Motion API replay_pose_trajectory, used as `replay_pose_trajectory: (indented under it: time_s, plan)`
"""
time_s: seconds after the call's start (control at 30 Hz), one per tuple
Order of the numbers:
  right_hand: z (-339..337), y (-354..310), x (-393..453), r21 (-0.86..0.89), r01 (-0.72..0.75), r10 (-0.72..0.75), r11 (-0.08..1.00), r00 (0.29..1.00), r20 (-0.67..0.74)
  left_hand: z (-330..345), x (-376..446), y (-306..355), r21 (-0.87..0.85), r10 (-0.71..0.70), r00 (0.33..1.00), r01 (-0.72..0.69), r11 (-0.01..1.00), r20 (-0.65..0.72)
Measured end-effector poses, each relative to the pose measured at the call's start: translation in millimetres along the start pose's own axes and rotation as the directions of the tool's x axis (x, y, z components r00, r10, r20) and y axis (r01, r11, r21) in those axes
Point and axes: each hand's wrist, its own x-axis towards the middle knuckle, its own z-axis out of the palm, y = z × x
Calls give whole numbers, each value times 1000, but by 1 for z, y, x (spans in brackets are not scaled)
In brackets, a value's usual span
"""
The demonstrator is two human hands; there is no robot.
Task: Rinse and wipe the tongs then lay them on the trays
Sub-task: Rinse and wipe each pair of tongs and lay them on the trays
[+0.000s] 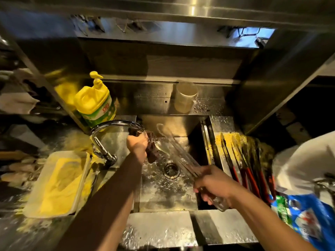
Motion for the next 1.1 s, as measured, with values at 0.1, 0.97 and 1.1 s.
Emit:
replay_pose_trajectory:
  time_s: [0.1, 0.97, 1.1]
  plan:
    - [-12, 7, -6, 218, -52, 55, 975, 998, -9, -4, -3, -20, -66, -63, 996, 67, 996, 65]
    - [-86, 187, -159, -81, 122, -133, 989, 509, -850, 121, -319, -90, 188, 24, 514, -356, 915, 857]
    - [-110, 255, -216, 113, 182, 18, 977, 456, -890, 149, -409, -135, 191, -36, 353, -415, 890, 935]
